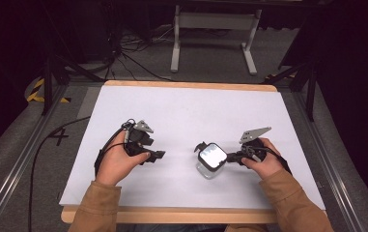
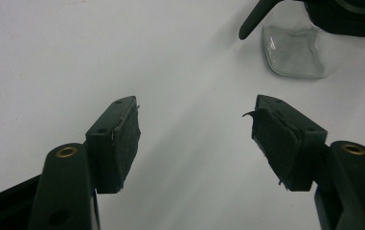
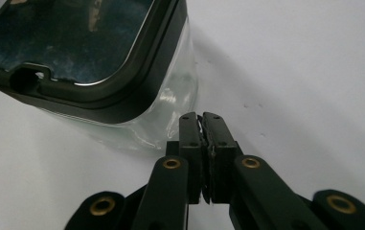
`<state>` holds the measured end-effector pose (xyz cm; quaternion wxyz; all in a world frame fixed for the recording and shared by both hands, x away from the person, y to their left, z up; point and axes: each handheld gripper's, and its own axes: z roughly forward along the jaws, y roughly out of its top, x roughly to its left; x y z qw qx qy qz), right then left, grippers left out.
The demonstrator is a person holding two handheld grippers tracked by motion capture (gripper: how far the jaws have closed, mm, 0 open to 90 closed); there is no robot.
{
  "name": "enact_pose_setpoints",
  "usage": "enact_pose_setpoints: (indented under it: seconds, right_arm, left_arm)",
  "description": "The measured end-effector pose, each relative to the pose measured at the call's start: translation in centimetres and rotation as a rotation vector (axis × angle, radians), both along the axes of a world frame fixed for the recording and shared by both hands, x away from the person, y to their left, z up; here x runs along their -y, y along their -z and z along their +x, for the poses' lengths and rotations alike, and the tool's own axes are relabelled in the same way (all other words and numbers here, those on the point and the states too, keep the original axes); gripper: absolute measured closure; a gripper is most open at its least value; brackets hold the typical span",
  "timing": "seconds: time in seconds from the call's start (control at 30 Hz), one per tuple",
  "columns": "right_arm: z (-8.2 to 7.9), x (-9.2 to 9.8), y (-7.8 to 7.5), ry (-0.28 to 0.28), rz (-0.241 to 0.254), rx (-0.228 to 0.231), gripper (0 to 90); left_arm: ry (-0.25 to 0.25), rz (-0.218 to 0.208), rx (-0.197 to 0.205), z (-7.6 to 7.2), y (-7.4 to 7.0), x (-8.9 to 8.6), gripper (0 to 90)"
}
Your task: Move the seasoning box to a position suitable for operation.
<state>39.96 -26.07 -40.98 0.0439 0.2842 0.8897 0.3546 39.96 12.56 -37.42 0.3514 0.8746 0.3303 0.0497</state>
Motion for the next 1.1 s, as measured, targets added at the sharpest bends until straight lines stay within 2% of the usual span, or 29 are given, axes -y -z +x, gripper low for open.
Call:
enact_pose_setpoints:
  seconds: [0.53, 0.83, 1.1]
  right_arm:
    - [-0.2, -0.6, 0.6, -0.02, -0.034, -0.012, 89.4]
    - [-0.9, -1.1, 0.9, -0.039, -0.054, -0.041, 89.6]
    - [-1.4, -1.6, 1.0, -0.058, -0.069, -0.043, 89.6]
  left_arm:
    - [0.013, 0.009, -0.006, 0.2, 0.1, 0.4, 33.7]
    - [0.025, 0.006, -0.004, 0.5, 0.1, 1.0, 33.7]
    - [0.04, 0.013, -0.012, 0.8, 0.0, 1.3, 33.5]
